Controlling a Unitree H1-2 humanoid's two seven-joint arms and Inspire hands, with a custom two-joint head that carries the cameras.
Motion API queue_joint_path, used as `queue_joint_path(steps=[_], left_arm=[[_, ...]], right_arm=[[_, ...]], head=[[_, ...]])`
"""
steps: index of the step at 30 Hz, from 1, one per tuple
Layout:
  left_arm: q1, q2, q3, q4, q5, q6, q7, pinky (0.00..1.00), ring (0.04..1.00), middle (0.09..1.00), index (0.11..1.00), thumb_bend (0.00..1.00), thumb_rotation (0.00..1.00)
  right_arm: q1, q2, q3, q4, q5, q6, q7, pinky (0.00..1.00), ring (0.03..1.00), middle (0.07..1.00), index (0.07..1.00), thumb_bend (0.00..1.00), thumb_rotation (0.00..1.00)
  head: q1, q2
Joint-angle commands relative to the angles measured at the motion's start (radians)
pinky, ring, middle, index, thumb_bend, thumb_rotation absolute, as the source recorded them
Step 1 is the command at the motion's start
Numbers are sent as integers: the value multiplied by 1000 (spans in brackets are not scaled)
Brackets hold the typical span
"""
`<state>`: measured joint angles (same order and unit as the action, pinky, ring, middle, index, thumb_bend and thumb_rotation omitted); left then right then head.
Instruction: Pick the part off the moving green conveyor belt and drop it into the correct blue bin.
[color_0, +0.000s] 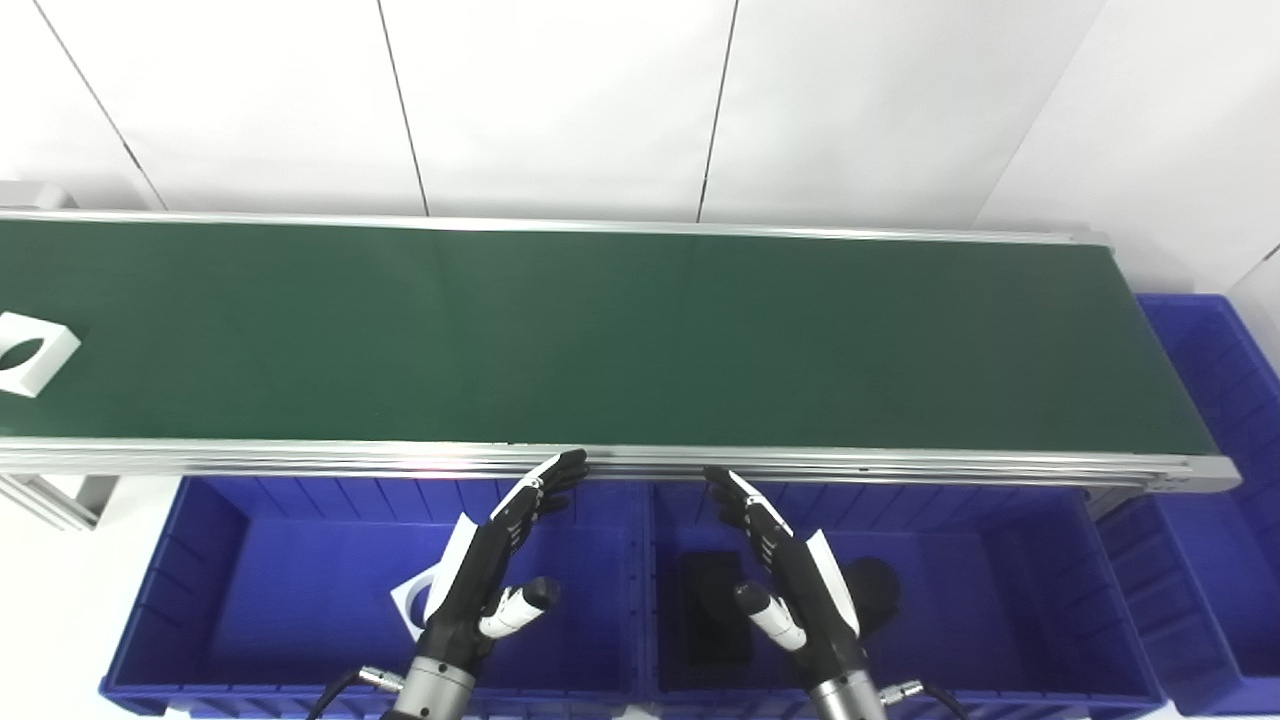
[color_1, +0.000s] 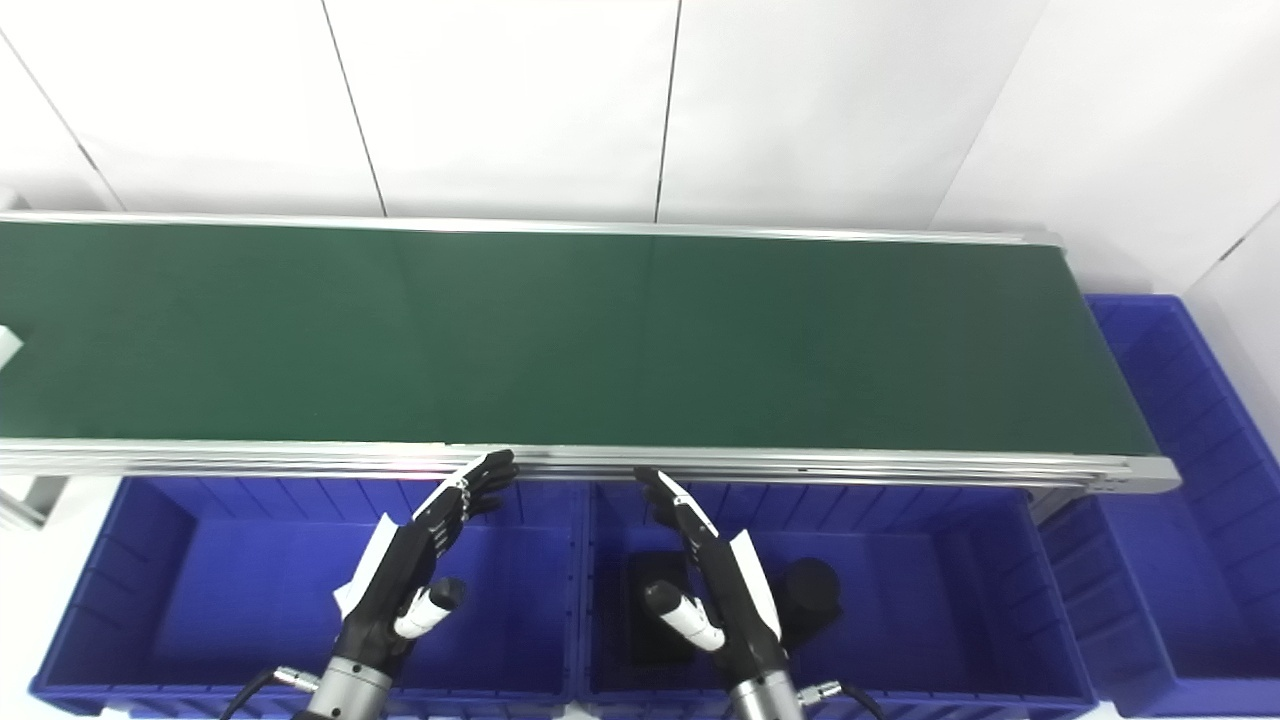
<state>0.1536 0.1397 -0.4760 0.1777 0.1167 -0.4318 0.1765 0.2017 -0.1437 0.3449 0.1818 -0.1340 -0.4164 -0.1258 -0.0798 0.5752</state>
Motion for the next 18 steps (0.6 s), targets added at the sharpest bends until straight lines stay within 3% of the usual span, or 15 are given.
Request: queue_joint_path(steps=[1, 9, 13, 18], left_arm=[[-21, 5, -2, -17, -3, -38, 11, 832, 866, 856, 860, 1000, 961], [-26, 15, -20, -13, 28, -38, 46, 830, 872, 859, 820, 1000, 1000], [-27, 16, -20, -13, 9, -38, 39, 838, 872, 856, 804, 1000, 1000], [-30, 17, -21, -8, 7, -38, 41, 841, 874, 860, 807, 1000, 1000]], right_arm=[[-12, -1, -1, -13, 5, -53, -6, 866, 904, 921, 887, 949, 933], [-13, -3, -1, -9, 8, -53, -8, 858, 891, 920, 884, 970, 913], [-15, -4, 4, -11, 4, -53, -12, 852, 892, 922, 887, 1000, 989], [-18, -5, 7, -10, -1, -53, -16, 857, 900, 918, 889, 1000, 1000]], head=[[1, 0], [0, -2], [0, -2], [1, -2]])
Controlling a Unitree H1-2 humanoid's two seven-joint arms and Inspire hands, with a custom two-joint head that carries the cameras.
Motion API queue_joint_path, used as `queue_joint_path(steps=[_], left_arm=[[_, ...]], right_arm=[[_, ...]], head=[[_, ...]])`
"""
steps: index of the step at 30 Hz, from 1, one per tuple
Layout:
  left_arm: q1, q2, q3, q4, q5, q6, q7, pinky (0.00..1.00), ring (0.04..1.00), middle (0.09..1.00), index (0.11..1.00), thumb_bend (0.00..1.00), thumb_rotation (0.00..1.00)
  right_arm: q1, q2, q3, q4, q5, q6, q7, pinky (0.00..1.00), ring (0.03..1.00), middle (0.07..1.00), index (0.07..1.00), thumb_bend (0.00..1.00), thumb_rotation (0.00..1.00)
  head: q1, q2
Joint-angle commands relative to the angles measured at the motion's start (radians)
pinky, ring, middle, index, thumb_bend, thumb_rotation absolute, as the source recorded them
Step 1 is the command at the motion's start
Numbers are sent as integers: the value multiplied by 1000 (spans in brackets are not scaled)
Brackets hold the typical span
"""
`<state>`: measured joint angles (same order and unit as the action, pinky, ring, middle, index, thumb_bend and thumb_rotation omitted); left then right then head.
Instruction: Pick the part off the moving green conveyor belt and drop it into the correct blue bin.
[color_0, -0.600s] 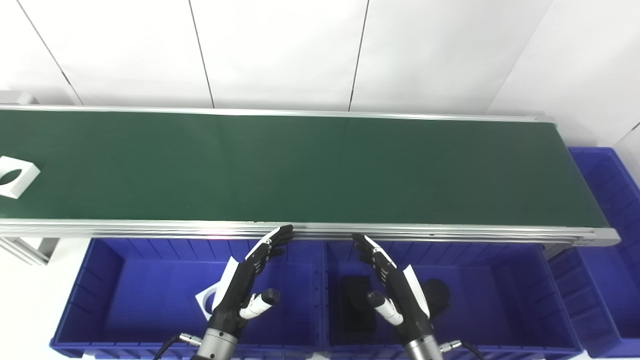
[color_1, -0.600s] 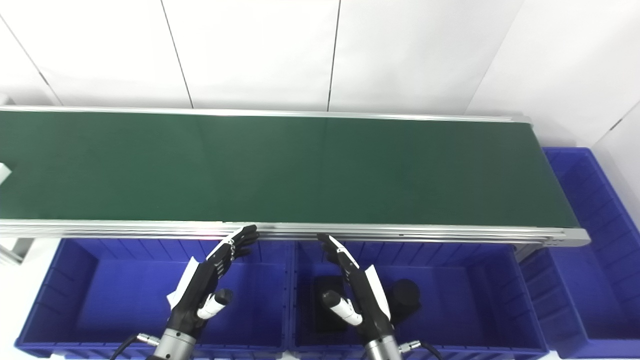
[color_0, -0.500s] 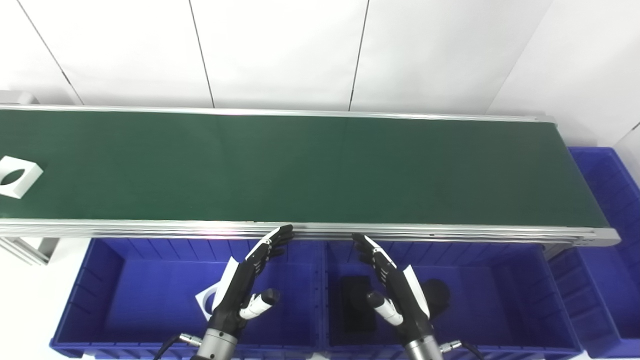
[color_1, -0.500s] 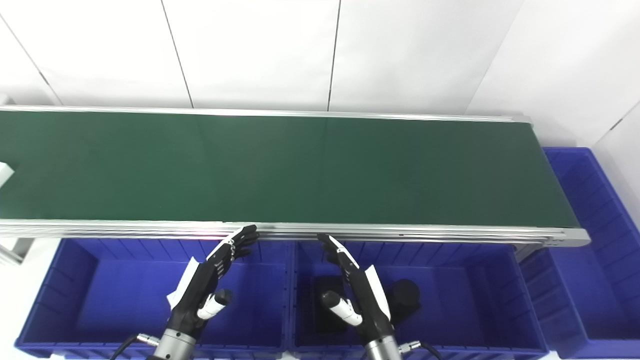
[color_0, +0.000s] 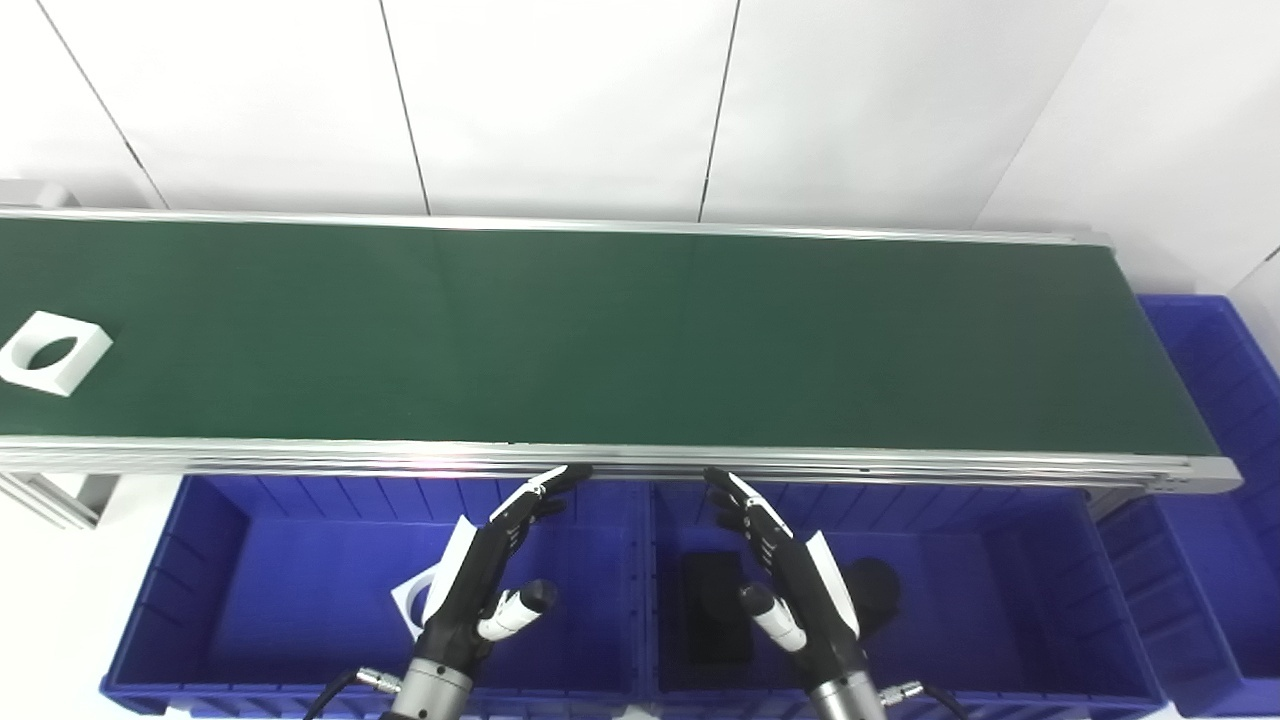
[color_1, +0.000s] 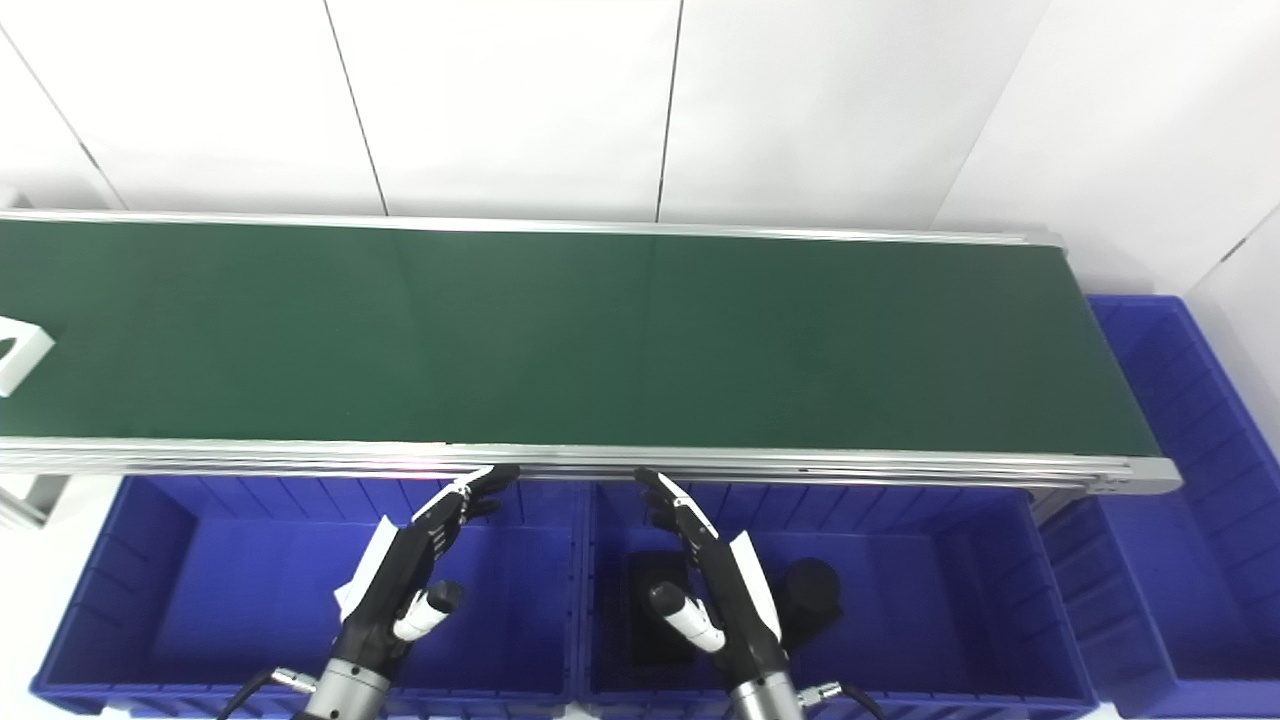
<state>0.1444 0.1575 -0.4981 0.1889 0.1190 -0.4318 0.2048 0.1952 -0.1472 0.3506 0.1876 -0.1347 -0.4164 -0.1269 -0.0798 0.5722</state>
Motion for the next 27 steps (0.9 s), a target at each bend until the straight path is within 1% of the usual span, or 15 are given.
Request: queue_joint_path(steps=[1, 13, 19, 20, 21, 22, 23, 24, 25, 26, 27], left_arm=[[-21, -1, 2, -19, 5, -38, 13, 842, 875, 859, 808, 1000, 1000], [-19, -4, 7, -16, -14, -38, -2, 858, 882, 861, 815, 999, 1000], [-19, -3, 5, -17, -10, -38, 2, 859, 880, 858, 825, 998, 1000], [-19, -3, 6, -18, -13, -38, 0, 853, 876, 857, 839, 994, 997], [-16, -6, 12, -19, -34, -38, -22, 850, 874, 856, 847, 991, 995], [-13, -8, 17, -19, -49, -38, -39, 861, 873, 857, 909, 998, 977], [-10, -12, 23, -21, -64, -38, -57, 866, 874, 859, 933, 1000, 968], [-7, -15, 29, -22, -74, -38, -72, 867, 877, 862, 936, 1000, 964], [-7, -15, 29, -23, -57, -38, -60, 868, 880, 866, 941, 1000, 959], [-7, -15, 30, -24, -44, -38, -52, 851, 877, 871, 899, 996, 972], [-9, -13, 26, -25, -20, -38, -32, 842, 876, 873, 877, 993, 979]], right_arm=[[-12, -1, 2, -15, 0, -53, -15, 856, 899, 918, 890, 1000, 1000], [-14, -5, 11, -14, -7, -53, -32, 850, 893, 920, 885, 1000, 1000], [-14, -6, 14, -15, -7, -53, -33, 853, 895, 919, 885, 1000, 1000], [-14, -7, 16, -15, -8, -53, -35, 852, 895, 919, 885, 1000, 1000], [-15, -8, 17, -14, -9, -53, -37, 851, 895, 919, 885, 1000, 1000], [-15, -9, 18, -12, -10, -53, -39, 847, 893, 914, 888, 1000, 1000], [-17, -12, 24, -13, -24, -53, -53, 859, 894, 910, 892, 993, 1000], [-19, -15, 29, -13, -34, -53, -65, 878, 897, 907, 896, 983, 1000], [-20, -19, 35, -13, -52, -53, -83, 898, 899, 905, 900, 972, 1000], [-21, -23, 41, -13, -64, -53, -98, 928, 914, 907, 899, 959, 1000], [-21, -24, 43, -10, -75, -53, -109, 943, 922, 908, 899, 953, 1000]], head=[[1, 1], [-1, -3], [-5, -4], [-5, -4], [-5, -4], [-5, -4], [-5, -4], [-5, -4], [-5, -4], [-5, -4], [-5, -4]])
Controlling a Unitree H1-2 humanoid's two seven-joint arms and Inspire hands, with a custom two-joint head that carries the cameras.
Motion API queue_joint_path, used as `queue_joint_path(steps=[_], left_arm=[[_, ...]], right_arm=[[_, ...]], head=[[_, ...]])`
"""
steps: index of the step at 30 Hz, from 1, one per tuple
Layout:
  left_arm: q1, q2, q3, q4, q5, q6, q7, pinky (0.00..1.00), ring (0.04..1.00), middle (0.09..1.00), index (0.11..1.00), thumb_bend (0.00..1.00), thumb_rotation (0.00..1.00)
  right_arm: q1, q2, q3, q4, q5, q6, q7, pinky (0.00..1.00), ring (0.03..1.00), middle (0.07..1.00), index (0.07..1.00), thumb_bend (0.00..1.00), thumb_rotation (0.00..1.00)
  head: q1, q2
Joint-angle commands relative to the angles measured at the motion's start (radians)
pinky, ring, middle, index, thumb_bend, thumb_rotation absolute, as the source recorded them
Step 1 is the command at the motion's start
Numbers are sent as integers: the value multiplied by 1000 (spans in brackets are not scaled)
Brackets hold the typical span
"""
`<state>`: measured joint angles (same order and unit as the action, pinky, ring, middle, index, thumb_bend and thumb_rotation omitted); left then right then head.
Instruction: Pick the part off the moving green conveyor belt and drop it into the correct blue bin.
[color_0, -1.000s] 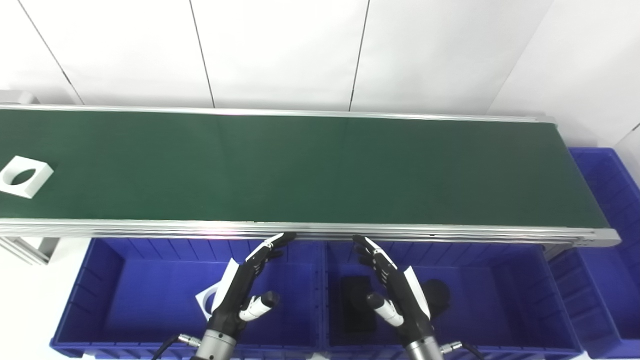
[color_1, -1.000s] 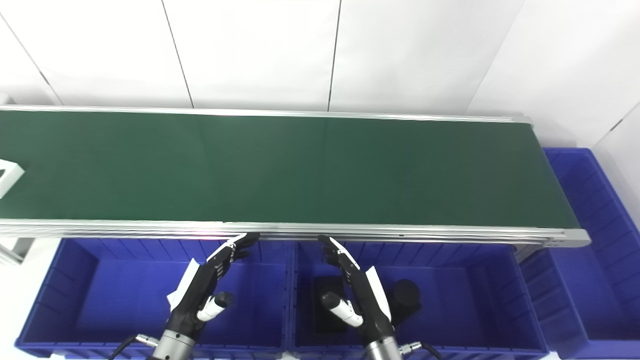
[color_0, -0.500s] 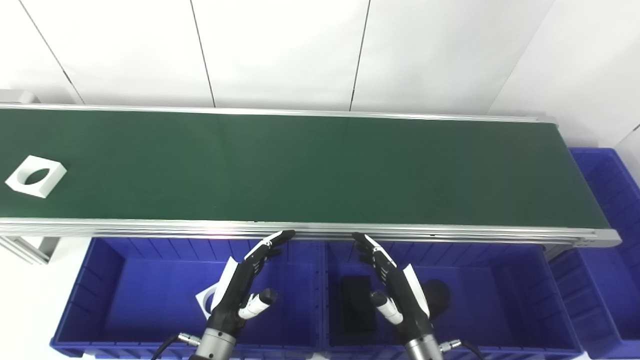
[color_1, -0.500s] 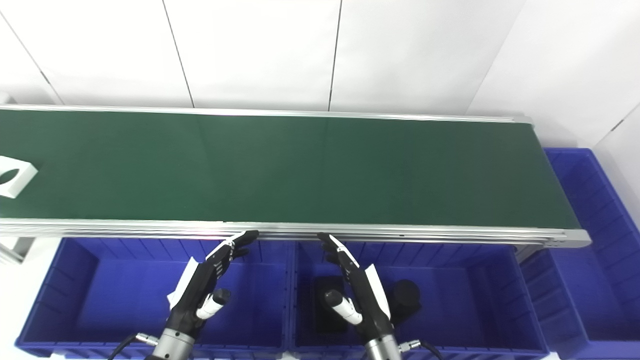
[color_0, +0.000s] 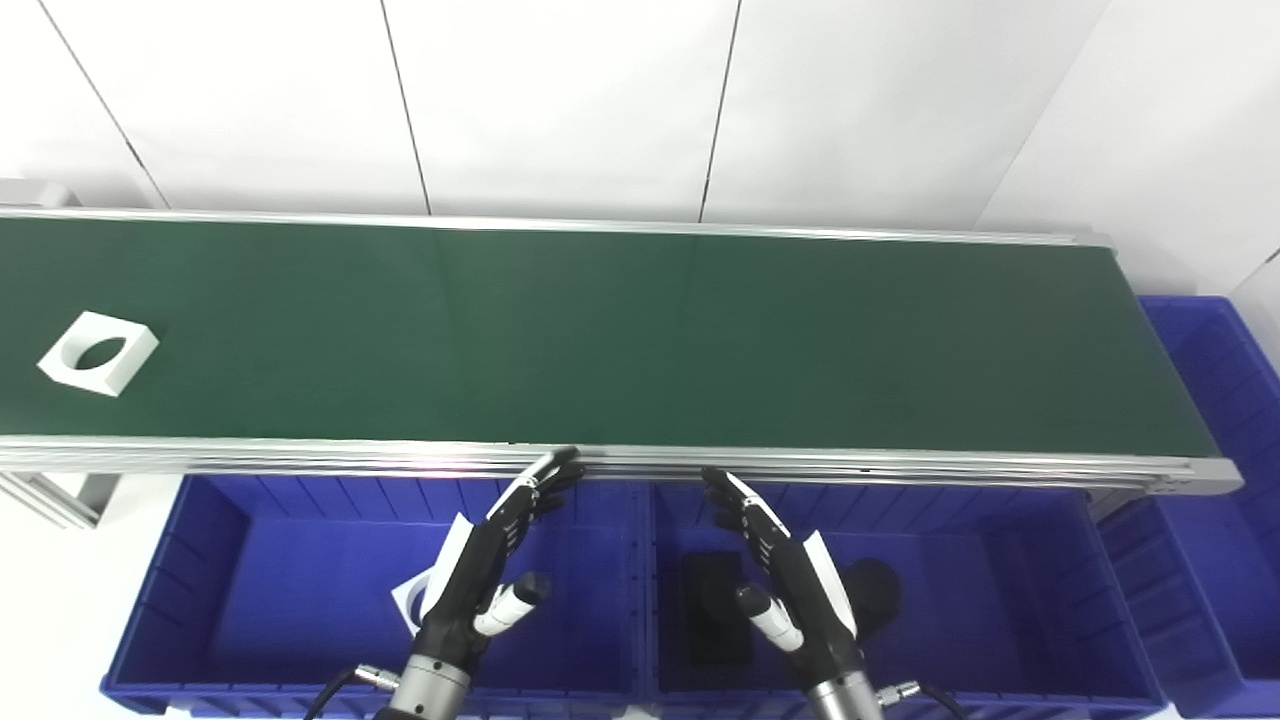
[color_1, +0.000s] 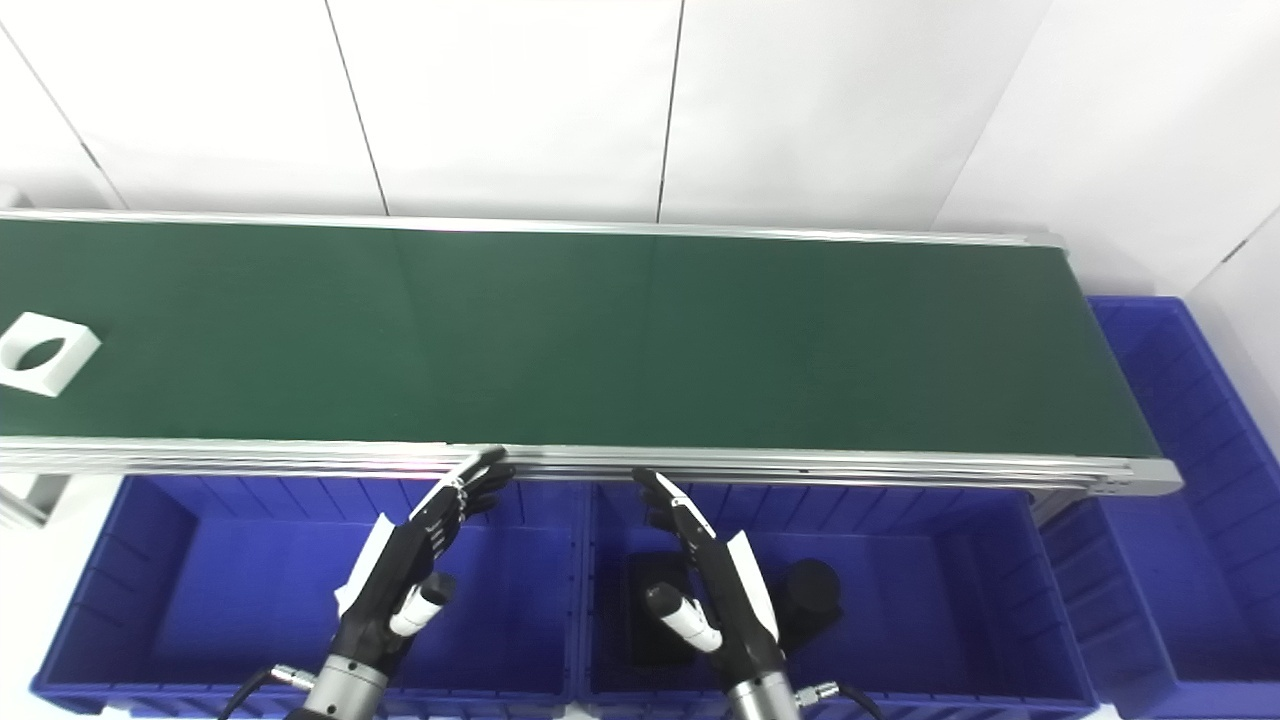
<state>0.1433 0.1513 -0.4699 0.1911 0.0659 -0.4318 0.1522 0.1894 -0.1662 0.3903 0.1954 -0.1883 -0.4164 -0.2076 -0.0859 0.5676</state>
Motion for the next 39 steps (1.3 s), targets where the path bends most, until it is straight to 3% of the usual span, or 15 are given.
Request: queue_joint_path(steps=[1, 4, 6, 8, 13, 17, 24, 39], left_arm=[[-9, -6, -5, -27, 49, -38, 34, 829, 870, 874, 841, 989, 990], [-12, -1, -13, -26, 62, -38, 50, 818, 867, 875, 828, 985, 1000], [-14, 1, -17, -25, 59, -38, 54, 819, 868, 870, 867, 986, 995], [-15, 4, -22, -24, 60, -38, 60, 819, 866, 860, 895, 983, 989], [-21, 12, -34, -21, 65, -38, 74, 866, 879, 849, 847, 988, 999], [-16, 4, -25, -27, 28, -38, 46, 854, 863, 843, 900, 994, 974], [-21, 13, -37, -21, 55, -38, 72, 834, 868, 853, 866, 979, 990], [-54, -6, -89, 53, 69, -38, 136, 794, 850, 832, 826, 1000, 966]], right_arm=[[-16, -7, 6, -16, -29, -53, -38, 968, 940, 912, 890, 962, 1000], [-16, -11, 12, -17, -27, -53, -46, 996, 955, 914, 878, 975, 1000], [-16, -13, 18, -19, 4, -53, -33, 1000, 945, 906, 886, 958, 1000], [-18, -14, 21, -18, 23, -53, -25, 927, 915, 893, 890, 927, 978], [-18, -10, 17, -18, 48, -53, -8, 822, 890, 911, 824, 921, 937], [-18, -7, 12, -15, 70, -53, 6, 814, 869, 894, 857, 927, 924], [-15, 1, -3, -10, 92, -53, 36, 827, 868, 893, 874, 937, 913], [-26, -14, -29, 39, 107, -54, 58, 807, 855, 896, 875, 953, 920]], head=[[1, 0], [1, 0], [-1, 1], [1, 0], [1, 1], [0, 0], [3, -4], [140, -88]])
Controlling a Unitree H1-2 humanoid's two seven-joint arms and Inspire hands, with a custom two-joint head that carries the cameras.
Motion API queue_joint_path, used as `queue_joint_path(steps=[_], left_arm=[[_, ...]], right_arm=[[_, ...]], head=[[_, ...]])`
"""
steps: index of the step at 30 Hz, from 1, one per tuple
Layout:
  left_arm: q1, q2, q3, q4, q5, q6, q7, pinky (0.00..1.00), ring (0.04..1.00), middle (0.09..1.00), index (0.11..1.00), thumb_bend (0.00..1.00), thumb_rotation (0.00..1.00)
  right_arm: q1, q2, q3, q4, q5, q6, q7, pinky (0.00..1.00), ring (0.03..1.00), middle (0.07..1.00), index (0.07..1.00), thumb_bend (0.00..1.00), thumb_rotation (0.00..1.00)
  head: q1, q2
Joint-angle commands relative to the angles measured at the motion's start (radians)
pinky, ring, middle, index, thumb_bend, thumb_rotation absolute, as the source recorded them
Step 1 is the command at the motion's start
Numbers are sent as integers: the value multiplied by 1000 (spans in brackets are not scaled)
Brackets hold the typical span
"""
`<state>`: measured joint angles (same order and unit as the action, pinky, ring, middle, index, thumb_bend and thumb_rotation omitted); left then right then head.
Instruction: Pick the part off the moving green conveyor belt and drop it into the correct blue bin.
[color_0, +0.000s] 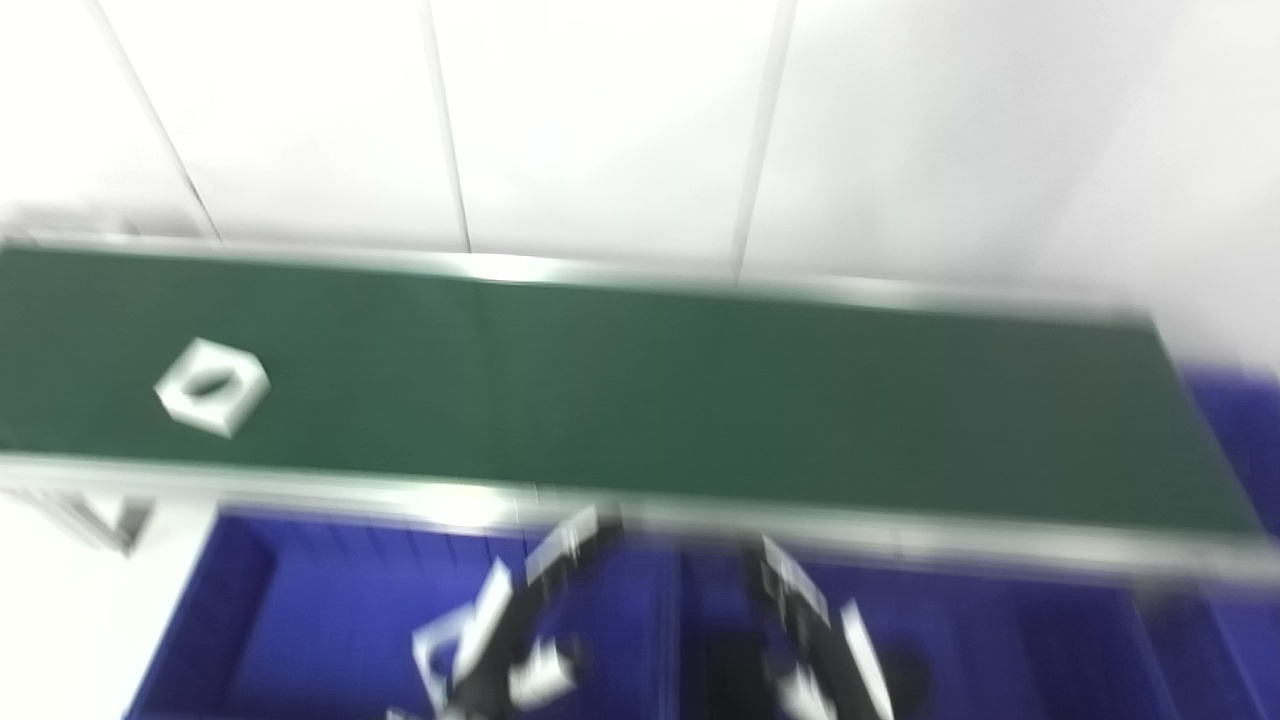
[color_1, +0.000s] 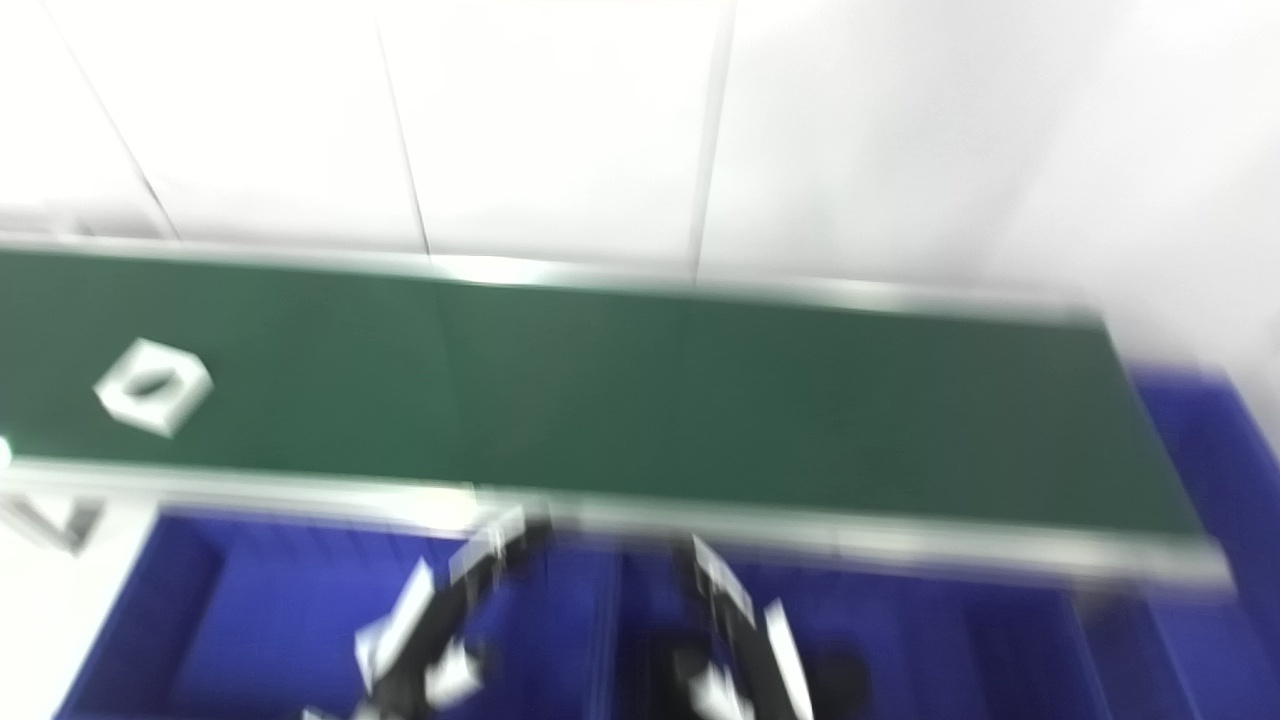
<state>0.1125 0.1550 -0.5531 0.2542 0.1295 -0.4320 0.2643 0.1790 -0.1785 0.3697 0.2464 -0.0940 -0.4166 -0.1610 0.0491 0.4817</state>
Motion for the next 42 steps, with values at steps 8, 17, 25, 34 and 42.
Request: queue_joint_path(steps=[8, 17, 25, 34, 42], left_arm=[[-48, -14, -49, 35, 40, -38, 95, 780, 842, 818, 806, 1000, 961], [-52, -13, -67, 26, 34, -38, 112, 778, 821, 813, 798, 1000, 924], [-47, -16, -65, 19, 31, -38, 106, 796, 814, 808, 793, 1000, 904], [-57, -2, -78, -42, 60, -38, 94, 790, 815, 810, 787, 1000, 890], [-74, 26, -69, -132, 117, -38, 90, 797, 821, 814, 794, 1000, 903]], right_arm=[[-21, -11, -28, 13, 15, -53, 26, 803, 856, 896, 876, 933, 928], [-13, -6, -47, 10, 30, -53, 51, 808, 877, 897, 878, 952, 938], [-9, -2, -59, 6, 27, -53, 59, 820, 883, 900, 877, 962, 947], [-14, 2, -67, 0, 33, -53, 74, 804, 873, 905, 887, 927, 950], [-28, 9, -66, 6, 30, -53, 86, 822, 872, 916, 900, 929, 962]], head=[[67, -36], [84, -23], [92, -14], [125, 2], [134, 0]])
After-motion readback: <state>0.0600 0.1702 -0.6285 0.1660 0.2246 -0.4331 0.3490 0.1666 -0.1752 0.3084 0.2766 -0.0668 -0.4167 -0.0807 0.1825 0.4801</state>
